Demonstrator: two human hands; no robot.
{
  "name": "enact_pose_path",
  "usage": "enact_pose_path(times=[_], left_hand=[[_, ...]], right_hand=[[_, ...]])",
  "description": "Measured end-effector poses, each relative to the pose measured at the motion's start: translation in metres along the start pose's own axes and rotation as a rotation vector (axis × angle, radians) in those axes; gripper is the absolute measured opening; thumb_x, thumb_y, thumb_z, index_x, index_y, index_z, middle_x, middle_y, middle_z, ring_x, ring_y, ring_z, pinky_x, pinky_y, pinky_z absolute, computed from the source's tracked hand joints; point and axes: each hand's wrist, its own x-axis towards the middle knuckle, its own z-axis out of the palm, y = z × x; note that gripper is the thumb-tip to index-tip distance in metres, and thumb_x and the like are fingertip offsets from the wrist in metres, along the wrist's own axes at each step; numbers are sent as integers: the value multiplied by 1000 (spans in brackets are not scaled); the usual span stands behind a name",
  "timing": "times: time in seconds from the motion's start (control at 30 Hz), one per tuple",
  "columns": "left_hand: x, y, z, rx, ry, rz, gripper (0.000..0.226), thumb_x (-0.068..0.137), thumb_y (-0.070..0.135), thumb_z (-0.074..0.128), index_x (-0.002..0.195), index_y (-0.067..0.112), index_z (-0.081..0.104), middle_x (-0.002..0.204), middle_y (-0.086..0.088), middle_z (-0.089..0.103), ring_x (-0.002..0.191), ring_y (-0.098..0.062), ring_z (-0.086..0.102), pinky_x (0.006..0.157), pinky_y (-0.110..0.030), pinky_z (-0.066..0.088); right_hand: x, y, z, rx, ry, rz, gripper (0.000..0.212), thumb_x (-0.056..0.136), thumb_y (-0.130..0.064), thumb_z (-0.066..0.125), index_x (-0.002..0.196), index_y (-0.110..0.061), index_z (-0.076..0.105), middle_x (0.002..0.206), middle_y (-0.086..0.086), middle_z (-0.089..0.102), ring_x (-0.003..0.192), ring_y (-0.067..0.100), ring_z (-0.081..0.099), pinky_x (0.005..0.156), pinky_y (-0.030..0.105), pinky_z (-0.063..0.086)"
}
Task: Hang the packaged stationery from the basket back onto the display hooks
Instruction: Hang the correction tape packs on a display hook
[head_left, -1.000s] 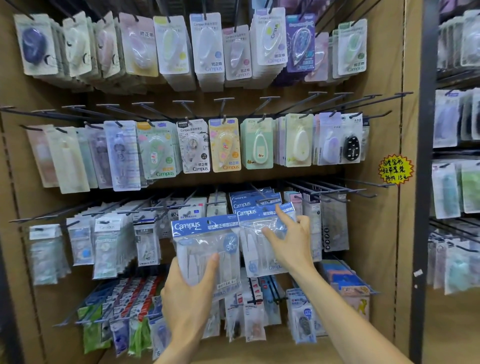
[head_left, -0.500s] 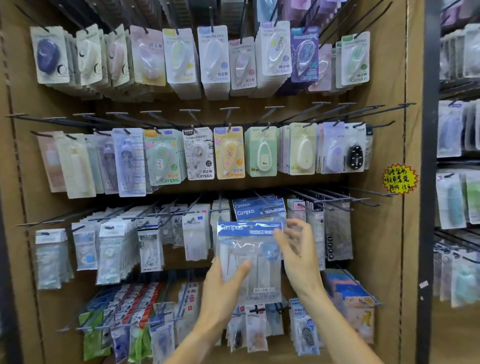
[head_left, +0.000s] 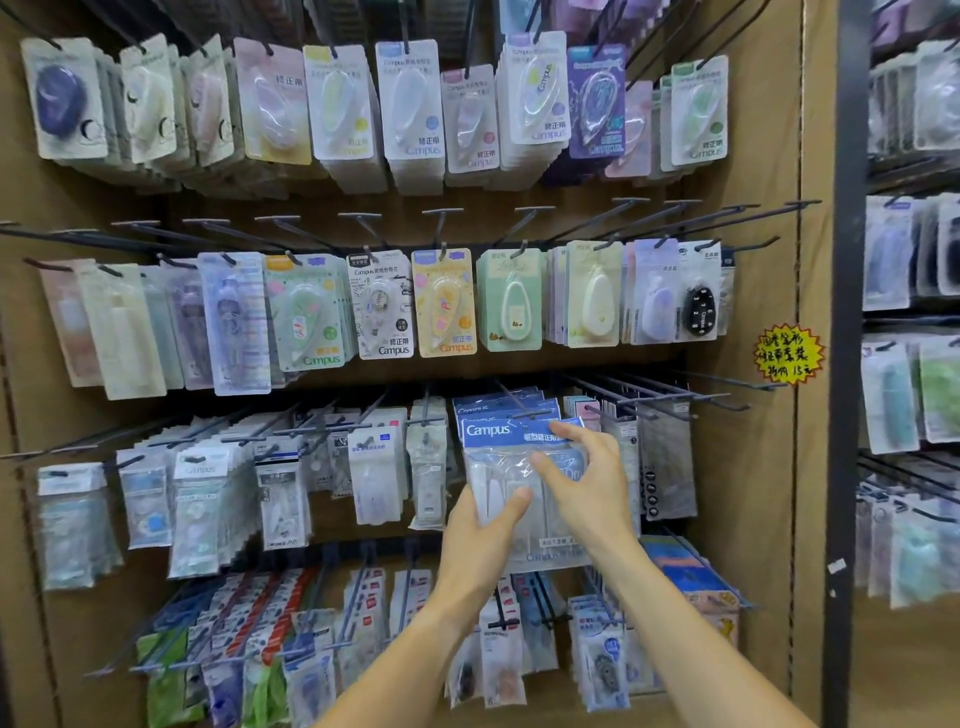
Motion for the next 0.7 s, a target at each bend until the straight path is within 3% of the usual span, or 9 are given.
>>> enact_pose_path(times=[0.07,0.27,0.37,0.47,0.53,0.6,0.63,0.7], left_hand=[[0,-1,1,6,-10,-13,35,98,36,68,132,41,62,121,23,73,114,4,67,95,-23,53],[1,-8,-1,34,-11,-66,37,96,46,69,132,46,60,124,22,71,119,-1,65,103,-36,53],[3,-7,-3,51,12,-85,28,95,47,69,122,46,60,121,21,70,115,1,64,92,-27,51],[8,-4,-4,104,31,-112,26,95,53,66,115,40,57,116,19,64,110,-1,61,85,-25,49],[11,-3,-6,160,42,-145,45,95,58,64,128,29,53,121,14,63,113,-8,62,94,-32,51],[13,-6,-9,239,55,-160,70,95,57,63,151,21,38,139,5,60,127,-17,59,107,-38,49],[13,-7,-11,260,57,-163,78,96,56,62,157,20,30,145,3,56,131,-18,56,110,-37,46],[8,-7,-14,275,38,-129,76,99,51,61,160,23,27,134,13,53,123,-10,53,102,-30,43]], right_hand=[[-1,1,-2,-18,0,-10,42,90,-22,78,129,-28,64,126,-8,49,116,0,51,90,1,32],[-4,0,-3,-80,-48,-42,41,92,-23,74,129,-37,65,121,-7,44,110,-15,44,94,2,31],[-3,0,2,-100,-29,-25,39,93,-24,74,128,-38,65,119,-4,41,106,-9,47,90,3,33],[5,3,10,-122,-13,7,39,94,-23,73,132,-33,64,119,-1,40,105,5,50,95,14,36],[17,7,20,-159,-2,18,41,95,-22,72,135,-29,63,120,1,39,105,10,49,96,18,36],[32,14,34,-194,-6,30,42,95,-21,71,136,-25,63,118,2,36,101,13,47,96,20,38],[38,17,40,-206,-8,45,43,95,-20,71,137,-23,63,117,2,35,99,13,47,96,21,39],[45,21,49,-220,-9,85,43,95,-22,71,137,-20,63,117,2,34,100,15,46,93,21,40]])
